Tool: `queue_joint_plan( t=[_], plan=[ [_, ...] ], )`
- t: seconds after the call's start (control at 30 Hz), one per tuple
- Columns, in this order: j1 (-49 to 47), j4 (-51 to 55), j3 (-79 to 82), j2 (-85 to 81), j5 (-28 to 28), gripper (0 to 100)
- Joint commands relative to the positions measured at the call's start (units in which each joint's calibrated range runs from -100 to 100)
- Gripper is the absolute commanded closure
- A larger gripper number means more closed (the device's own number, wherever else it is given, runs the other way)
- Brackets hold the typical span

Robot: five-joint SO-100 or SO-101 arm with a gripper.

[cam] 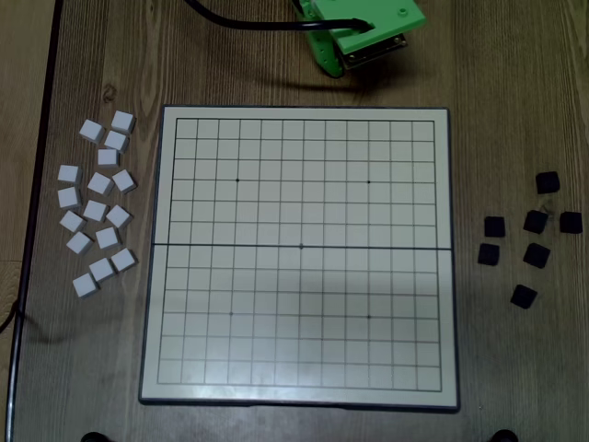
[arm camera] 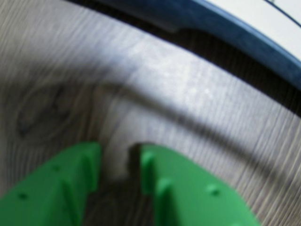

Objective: Grasp a Black stone and put it on the board on position (0,0).

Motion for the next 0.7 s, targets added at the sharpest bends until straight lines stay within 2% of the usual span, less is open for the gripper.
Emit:
queue_joint_plan(
  t=[0.0, 0.03, 0.13, 0.27, 0.43, 0.67],
  plan=[
    [-0.42, 3.85, 0.62, 0.72, -0.63, 93],
    [-1.15, 3.85, 0.62, 0.81, -0.59, 93],
    [-3.15, 3.93, 0.62, 2.93, -4.98, 93],
    [-5.79, -2.02, -0.15, 10.39, -9.77, 94],
    [-5.88, -10.79, -7.21, 24.71, -11.43, 94],
    [-7.34, -13.02, -27.21, 46.00, -12.70, 94]
  ],
)
